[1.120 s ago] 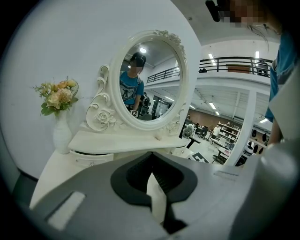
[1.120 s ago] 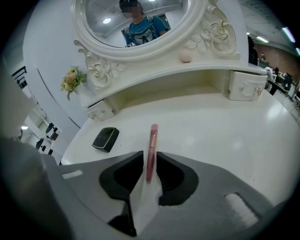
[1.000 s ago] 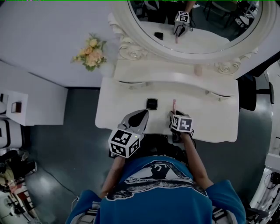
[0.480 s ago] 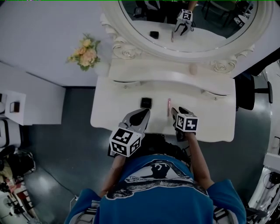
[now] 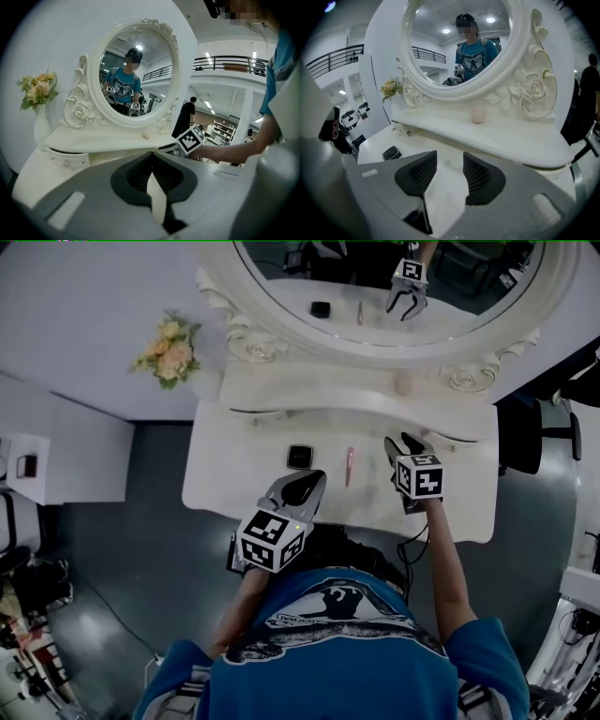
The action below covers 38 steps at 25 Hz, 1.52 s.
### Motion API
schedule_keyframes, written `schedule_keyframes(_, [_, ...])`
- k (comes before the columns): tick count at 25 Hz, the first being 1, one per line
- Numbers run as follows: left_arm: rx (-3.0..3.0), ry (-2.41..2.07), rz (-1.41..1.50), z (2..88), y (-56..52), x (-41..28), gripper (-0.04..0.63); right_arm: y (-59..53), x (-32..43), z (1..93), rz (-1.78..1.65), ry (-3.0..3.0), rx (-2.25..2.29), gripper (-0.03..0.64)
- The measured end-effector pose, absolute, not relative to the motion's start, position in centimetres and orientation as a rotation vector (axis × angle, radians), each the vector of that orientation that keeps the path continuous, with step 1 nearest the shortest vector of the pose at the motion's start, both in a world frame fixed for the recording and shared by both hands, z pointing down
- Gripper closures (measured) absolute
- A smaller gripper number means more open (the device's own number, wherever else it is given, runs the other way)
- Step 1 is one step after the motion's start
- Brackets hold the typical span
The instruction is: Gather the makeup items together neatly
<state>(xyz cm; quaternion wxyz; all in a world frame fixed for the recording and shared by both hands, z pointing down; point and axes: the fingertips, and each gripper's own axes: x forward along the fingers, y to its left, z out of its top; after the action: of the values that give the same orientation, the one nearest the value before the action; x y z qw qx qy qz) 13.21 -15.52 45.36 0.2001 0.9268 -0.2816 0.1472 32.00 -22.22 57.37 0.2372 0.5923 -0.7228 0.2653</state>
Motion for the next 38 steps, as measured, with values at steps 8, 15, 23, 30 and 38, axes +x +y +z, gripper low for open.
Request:
schedule_keyframes(8, [2.601, -0.786, 0.402, 45.3, -15.5, 15.1, 0.583, -28.3, 35.6, 52.6, 0.453, -1.998, 1.610, 0.439])
schedule_keyframes(15, [2.614, -0.782, 0.403, 45.2, -15.6, 15.8, 0.583, -32.6, 36.6, 52.6, 0.292, -1.928, 1.462, 0.439])
schedule_keyframes(23, [2.601, -0.804, 0.418, 45.4, -15.9, 15.6, 0.583, -33.9, 36.7, 55.5, 0.143, -1.777, 1.288, 0.479])
schedule_keyframes(30, [2.596, -0.798, 0.432, 45.6, -15.9, 15.4, 0.583, -33.7, 37.3, 55.4, 0.190, -1.801, 1.379, 0.520])
schedule_keyframes(38, [2.604, -0.782, 0.432, 45.6, -15.7, 15.4, 0.583, -31.9, 36.7, 54.3, 0.192, -1.831, 1.429, 0.526])
